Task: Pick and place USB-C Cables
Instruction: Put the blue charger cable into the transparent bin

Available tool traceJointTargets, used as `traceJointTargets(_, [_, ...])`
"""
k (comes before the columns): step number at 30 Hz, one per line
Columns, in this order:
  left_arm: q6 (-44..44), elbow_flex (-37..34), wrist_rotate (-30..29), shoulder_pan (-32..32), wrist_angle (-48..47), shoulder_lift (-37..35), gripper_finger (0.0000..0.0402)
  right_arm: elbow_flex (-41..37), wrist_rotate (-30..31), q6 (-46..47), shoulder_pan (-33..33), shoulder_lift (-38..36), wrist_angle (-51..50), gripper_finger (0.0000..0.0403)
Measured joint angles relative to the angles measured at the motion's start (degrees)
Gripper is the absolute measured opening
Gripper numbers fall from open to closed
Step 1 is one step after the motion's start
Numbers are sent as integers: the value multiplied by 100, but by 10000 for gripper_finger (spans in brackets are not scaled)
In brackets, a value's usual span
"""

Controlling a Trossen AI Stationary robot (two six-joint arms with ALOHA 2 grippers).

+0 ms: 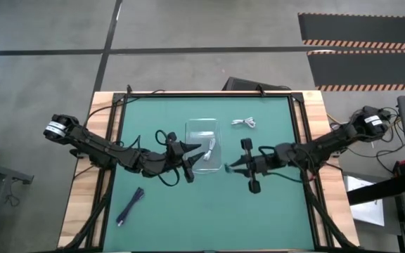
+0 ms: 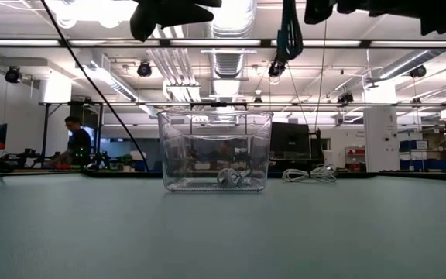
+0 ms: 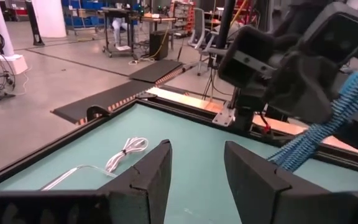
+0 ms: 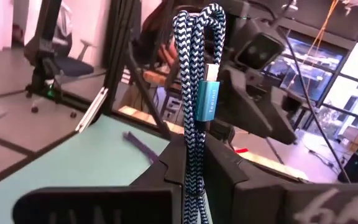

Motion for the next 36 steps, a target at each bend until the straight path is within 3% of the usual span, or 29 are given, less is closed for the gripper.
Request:
traceJointTargets(14, [9,2,64,0,445,98,132,-17,-125,710,-256,-65,606,22])
traceJointTargets(22, [489,2,725,0,1400,504,132,1,-110,880,-256,-46,642,22])
traceJointTargets(36, [1100,7,1297,128,3289,1467,132,8,-110,927,-256,-28,644,22])
